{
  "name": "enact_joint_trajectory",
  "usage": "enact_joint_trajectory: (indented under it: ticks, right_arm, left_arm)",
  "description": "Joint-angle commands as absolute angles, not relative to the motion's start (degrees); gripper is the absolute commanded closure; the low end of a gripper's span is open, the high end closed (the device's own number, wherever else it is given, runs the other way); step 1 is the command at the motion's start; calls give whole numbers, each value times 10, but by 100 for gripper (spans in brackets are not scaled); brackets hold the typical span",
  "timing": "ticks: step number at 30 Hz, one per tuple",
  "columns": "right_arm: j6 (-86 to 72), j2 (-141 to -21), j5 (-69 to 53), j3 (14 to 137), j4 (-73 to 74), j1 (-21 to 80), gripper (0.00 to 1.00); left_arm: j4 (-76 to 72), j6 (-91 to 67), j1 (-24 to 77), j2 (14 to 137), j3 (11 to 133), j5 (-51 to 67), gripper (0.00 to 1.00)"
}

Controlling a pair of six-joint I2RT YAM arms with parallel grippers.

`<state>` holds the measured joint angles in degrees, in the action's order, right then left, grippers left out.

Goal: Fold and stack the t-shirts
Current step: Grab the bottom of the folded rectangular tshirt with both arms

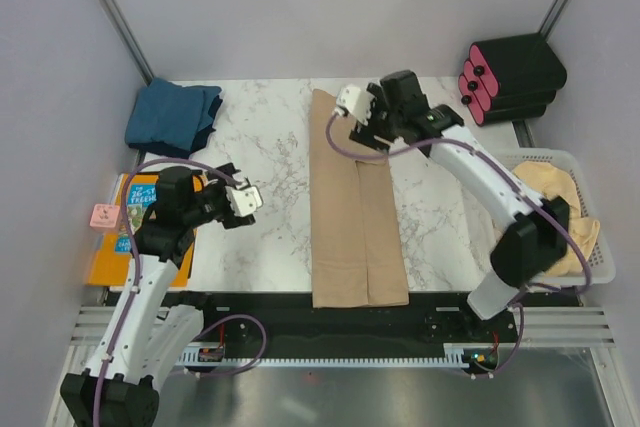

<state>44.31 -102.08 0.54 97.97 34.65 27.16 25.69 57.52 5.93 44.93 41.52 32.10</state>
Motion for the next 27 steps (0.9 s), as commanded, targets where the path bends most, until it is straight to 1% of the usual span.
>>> enact_joint_trajectory:
  ticks: [1, 2, 3, 5, 6, 8, 9, 12, 13, 16, 19, 21, 22, 23, 25, 27]
  right_arm:
    - [524, -860, -80, 769, 458, 291, 13]
    - [523, -829, -83, 697, 461, 300, 13]
    - [522, -767, -88, 663, 466, 305, 9]
    - [514, -708, -90, 575, 475, 322, 8]
    - [512, -654, -88, 551, 477, 326, 8]
    - [508, -602, -87, 486, 478, 332, 9]
    - [508, -556, -76, 467, 476, 337, 9]
    - [527, -491, -54, 404, 482, 349, 9]
    - [537, -478, -54, 392, 488, 350, 9]
    - [581, -439, -55, 352, 489, 353, 9]
    - [638, -417, -61, 322, 473, 354, 9]
    - [673, -404, -75, 298, 475, 354, 9]
    - [715, -397, -91, 290, 476, 354, 9]
    - [730, -392, -97, 270, 473, 354, 10]
    - [763, -380, -104, 247, 445, 354, 10]
    - [775, -384, -105, 216, 424, 354, 10]
  left_arm:
    - [357, 712, 102, 384, 386, 411, 10]
    - [389, 735, 105, 356, 372, 429, 8]
    - [402, 788, 105, 343, 362, 448, 5]
    - [429, 839, 107, 313, 328, 501, 3]
    - [470, 908, 107, 283, 318, 515, 2]
    - [506, 962, 107, 256, 289, 554, 0]
    - [520, 1016, 107, 227, 278, 562, 0]
    - [556, 1110, 108, 185, 230, 593, 0]
    - [558, 1124, 108, 161, 217, 616, 0]
    - [562, 1199, 108, 142, 175, 659, 0]
    - [589, 1299, 108, 157, 150, 700, 0]
    - [612, 1375, 109, 198, 142, 708, 0]
    - [617, 1397, 112, 217, 142, 708, 0]
    - [624, 1441, 113, 263, 141, 707, 0]
    - [626, 1493, 120, 316, 137, 699, 1]
    - [613, 1516, 139, 390, 143, 702, 2]
